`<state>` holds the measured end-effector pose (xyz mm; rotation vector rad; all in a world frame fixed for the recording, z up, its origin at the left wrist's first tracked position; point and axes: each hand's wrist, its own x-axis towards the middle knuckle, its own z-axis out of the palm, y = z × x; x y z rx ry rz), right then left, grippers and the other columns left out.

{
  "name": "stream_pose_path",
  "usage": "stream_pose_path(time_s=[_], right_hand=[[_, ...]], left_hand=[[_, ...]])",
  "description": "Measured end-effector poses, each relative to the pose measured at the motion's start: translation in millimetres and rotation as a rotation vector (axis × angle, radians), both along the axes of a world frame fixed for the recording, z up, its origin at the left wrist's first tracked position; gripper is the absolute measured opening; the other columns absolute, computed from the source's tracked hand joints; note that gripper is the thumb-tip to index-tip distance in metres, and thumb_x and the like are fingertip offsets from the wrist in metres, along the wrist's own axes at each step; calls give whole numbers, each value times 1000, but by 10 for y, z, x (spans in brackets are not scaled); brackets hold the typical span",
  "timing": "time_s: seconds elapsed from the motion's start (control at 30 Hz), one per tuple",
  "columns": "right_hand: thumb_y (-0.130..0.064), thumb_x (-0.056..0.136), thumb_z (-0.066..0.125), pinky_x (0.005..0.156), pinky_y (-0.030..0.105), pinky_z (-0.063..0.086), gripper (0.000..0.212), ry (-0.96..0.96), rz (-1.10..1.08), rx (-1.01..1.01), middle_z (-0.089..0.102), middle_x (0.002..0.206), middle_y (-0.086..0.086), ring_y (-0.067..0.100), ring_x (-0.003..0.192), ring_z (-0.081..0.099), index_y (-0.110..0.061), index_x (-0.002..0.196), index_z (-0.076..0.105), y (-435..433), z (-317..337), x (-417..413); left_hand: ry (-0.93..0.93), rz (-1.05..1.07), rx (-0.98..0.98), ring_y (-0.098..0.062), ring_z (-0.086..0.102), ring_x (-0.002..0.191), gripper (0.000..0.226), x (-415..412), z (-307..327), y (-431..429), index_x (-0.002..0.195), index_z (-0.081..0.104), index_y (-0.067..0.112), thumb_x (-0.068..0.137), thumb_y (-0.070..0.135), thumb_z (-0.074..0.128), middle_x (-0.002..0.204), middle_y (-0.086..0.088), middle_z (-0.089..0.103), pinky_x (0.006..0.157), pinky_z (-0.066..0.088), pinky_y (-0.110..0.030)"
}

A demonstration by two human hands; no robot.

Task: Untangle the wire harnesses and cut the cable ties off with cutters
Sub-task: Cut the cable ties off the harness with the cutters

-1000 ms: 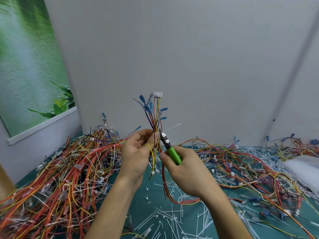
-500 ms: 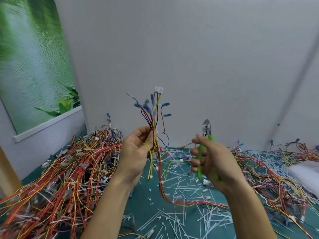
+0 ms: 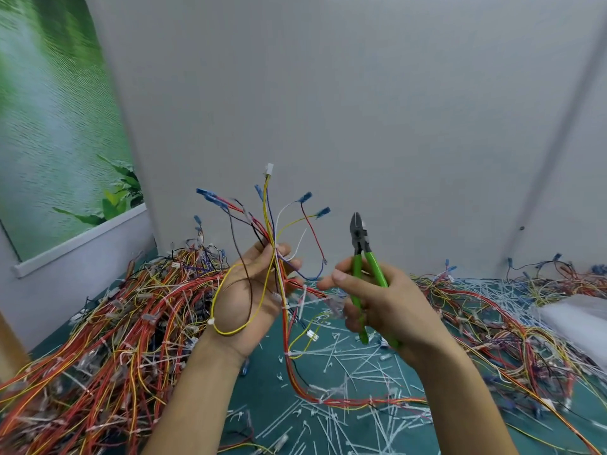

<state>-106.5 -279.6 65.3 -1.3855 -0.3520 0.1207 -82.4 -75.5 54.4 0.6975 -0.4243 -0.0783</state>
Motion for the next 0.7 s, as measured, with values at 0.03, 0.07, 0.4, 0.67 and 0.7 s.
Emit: stream_pose_path(time_s=[0.03,0.07,0.4,0.67,0.7], right_hand=[[-27,81,81,50,29,45,26,9,15,7,76,106,18,16,51,47,-14,98,67,-5,1,-3],[-27,80,82,49,29,43,23,15,27,1,76,105,19,15,49,45,-17,96,68,-10,1,-6],[-45,64,96,58,13,51,45,-229,-207,-409,77,91,-14,4,70,72,-28,98,70,57,-8,-80],[-27,87,81,61,5,45,14,-365,-336,-363,70,78,-19,-6,73,65,-23,88,67,83,10,-74],[-27,87,81,60,5,45,14,-360,-334,-345,70,77,-18,-6,71,65,-23,88,67,72,11,-72]], left_hand=[[13,10,7,-20,66,79,6,-13,3,-9,95,61,10,92,13,57,89,-3,59,64,57,-30],[20,22,21,-20,65,78,7,-26,7,-27,97,58,9,93,14,55,89,-3,59,64,57,-30],[52,329,206,-13,64,68,10,8,-82,-219,105,62,16,96,21,59,73,2,66,58,53,-27],[106,304,305,-16,67,65,14,-25,-72,-199,92,64,13,90,27,65,80,-11,72,50,51,-22],[103,291,324,-15,67,64,17,-36,-67,-201,91,64,10,92,27,64,82,-13,74,51,51,-21]])
